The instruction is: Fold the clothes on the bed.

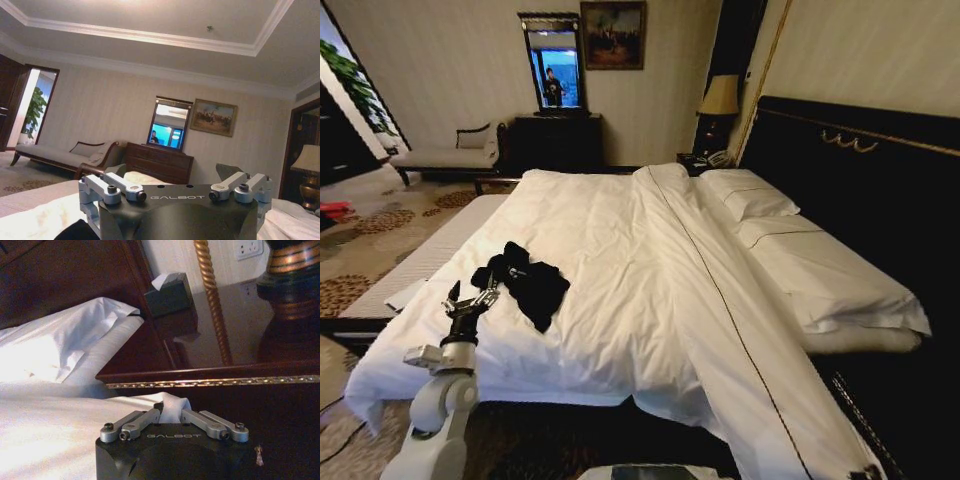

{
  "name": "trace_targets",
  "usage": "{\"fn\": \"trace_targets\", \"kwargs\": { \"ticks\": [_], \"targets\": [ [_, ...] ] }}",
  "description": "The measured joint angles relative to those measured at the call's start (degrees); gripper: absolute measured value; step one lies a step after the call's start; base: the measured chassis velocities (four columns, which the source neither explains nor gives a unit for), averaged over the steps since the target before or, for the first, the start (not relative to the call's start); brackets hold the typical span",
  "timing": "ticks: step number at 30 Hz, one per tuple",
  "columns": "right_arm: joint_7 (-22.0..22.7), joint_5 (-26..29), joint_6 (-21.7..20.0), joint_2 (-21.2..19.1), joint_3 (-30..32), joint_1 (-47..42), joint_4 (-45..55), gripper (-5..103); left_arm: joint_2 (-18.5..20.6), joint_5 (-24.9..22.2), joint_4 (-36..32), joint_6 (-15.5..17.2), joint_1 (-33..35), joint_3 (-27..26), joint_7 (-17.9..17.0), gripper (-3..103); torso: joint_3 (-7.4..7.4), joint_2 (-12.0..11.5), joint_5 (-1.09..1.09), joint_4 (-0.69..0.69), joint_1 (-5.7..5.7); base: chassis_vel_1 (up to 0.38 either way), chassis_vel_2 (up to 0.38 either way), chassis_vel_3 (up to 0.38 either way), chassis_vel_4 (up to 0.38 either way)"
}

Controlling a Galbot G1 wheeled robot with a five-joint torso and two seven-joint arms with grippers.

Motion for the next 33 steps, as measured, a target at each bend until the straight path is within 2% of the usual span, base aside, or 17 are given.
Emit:
{"fn": "trace_targets", "kwargs": {
  "ticks": [1, 4, 6, 7, 9, 10, 11, 13, 14, 15, 16, 19, 21, 22, 24, 29, 33],
  "targets": [
    [0.11, -0.47, 0.05, 0.01, 0.01, 0.44, 0.38, -2, -0.08, 0.08, -0.31, 0.10, 0.35, -0.10, -0.02, 100, 0.00, 0.00, 0.00, -0.04, 0.00, 0.000, 0.000, 0.000, 0.000],
    [-0.05, -1.01, 0.07, 0.02, -0.07, 1.11, 2.56, 3, -0.30, 0.25, -1.08, 0.30, 1.19, -0.44, -0.04, 100, 0.00, 0.00, -0.02, -0.09, -0.01, 0.000, 0.000, 0.000, 0.000],
    [-0.43, -1.89, 0.04, -0.35, -0.06, 1.59, 5.52, 14, -0.43, 0.29, -2.03, 0.67, 2.00, -0.94, -0.10, 100, 0.00, 0.01, -0.02, -0.10, -0.01, 0.000, 0.000, 0.000, 0.000],
    [-0.27, -3.04, -0.04, -0.96, 0.28, 1.82, 6.89, 14, -0.48, 0.31, -2.59, 0.89, 2.40, -1.31, -0.19, 100, 0.00, 0.00, -0.01, -0.08, -0.02, 0.000, 0.000, 0.000, 0.000],
    [1.83, -9.58, -0.85, -2.72, 3.08, 3.14, 8.99, 25, -0.50, 0.54, -3.96, 1.50, 3.43, -2.48, -0.46, 100, 0.00, 0.01, 0.00, 0.02, -0.02, 0.000, 0.000, 0.000, 0.000],
    [1.83, -9.58, -0.85, -2.72, 3.08, 3.14, 8.99, 25, -0.50, 0.54, -3.96, 1.50, 3.43, -2.48, -0.46, 100, 0.00, 0.01, 0.00, 0.02, -0.02, 0.000, 0.000, 0.000, 0.000],
    [2.17, -13.48, -0.84, -4.10, 5.27, 4.02, 9.37, 31, -0.50, 0.80, -4.59, 1.74, 3.96, -3.10, -0.49, 100, 0.00, 0.00, 0.02, 0.02, -0.01, 0.000, 0.000, 0.000, 0.000],
    [1.85, -18.30, -0.58, -7.90, 10.25, 5.85, 9.70, 41, -0.56, 1.61, -5.82, 2.16, 5.16, -4.39, -0.54, 100, 0.01, 0.00, 0.01, 0.01, -0.01, 0.000, 0.000, 0.000, 0.000],
    [1.65, -19.09, -0.58, -10.03, 12.67, 6.94, 9.77, 41, -0.69, 1.98, -6.34, 2.30, 5.71, -5.02, -0.59, 100, 0.00, 0.00, -0.03, -0.02, -0.01, 0.000, 0.000, 0.000, 0.000],
    [1.50, -19.09, -0.98, -12.06, 14.57, 8.07, 9.77, 47, -0.99, 2.42, -7.00, 2.53, 6.43, -5.72, -0.62, 100, 0.00, 0.00, -0.03, 0.01, -0.01, 0.000, 0.000, 0.000, 0.000],
    [1.50, -19.09, -0.98, -12.06, 14.57, 8.07, 9.77, 47, -0.99, 2.42, -7.00, 2.53, 6.43, -5.72, -0.62, 100, 0.00, 0.00, -0.03, 0.01, -0.01, 0.000, 0.000, 0.000, 0.000],
    [2.95, -16.96, -4.48, -17.06, 18.23, 12.04, 9.07, 63, -2.69, 3.87, -9.31, 3.41, 8.22, -7.51, -0.80, 100, 0.00, 0.00, 0.00, 0.04, -0.02, 0.000, 0.000, 0.000, 0.000],
    [3.72, -15.70, -5.44, -17.78, 18.55, 12.76, 9.02, 63, -3.34, 4.21, -10.12, 3.76, 8.65, -7.87, -0.84, 100, 0.00, 0.00, 0.00, 0.04, -0.01, 0.000, 0.000, 0.000, 0.000],
    [4.31, -14.39, -6.10, -18.16, 18.54, 13.09, 9.04, 74, -4.10, 4.61, -11.01, 4.14, 9.11, -8.25, -0.90, 100, 0.00, 0.00, 0.00, 0.04, -0.01, 0.000, 0.000, 0.000, 0.000],
    [4.83, -13.06, -6.55, -18.23, 18.00, 13.10, 9.15, 74, -4.72, 4.94, -11.79, 4.43, 9.51, -8.55, -0.97, 100, 0.00, 0.00, -0.01, 0.01, -0.01, 0.000, 0.000, 0.000, 0.000],
    [4.57, -7.89, -6.98, -19.88, 12.98, 14.84, 9.70, 98, -6.38, 5.30, -14.42, 5.19, 11.22, -10.81, -1.27, 100, 0.00, 0.00, 0.01, 0.00, -0.02, 0.000, 0.000, 0.000, 0.000],
    [1.88, -6.05, -6.12, -22.98, 7.84, 17.56, 10.52, 100, -7.35, 5.29, -15.67, 5.17, 12.62, -11.54, -1.30, 100, 0.00, 0.00, -0.02, 0.02, -0.01, 0.000, 0.000, 0.000, 0.000]
  ]
}}
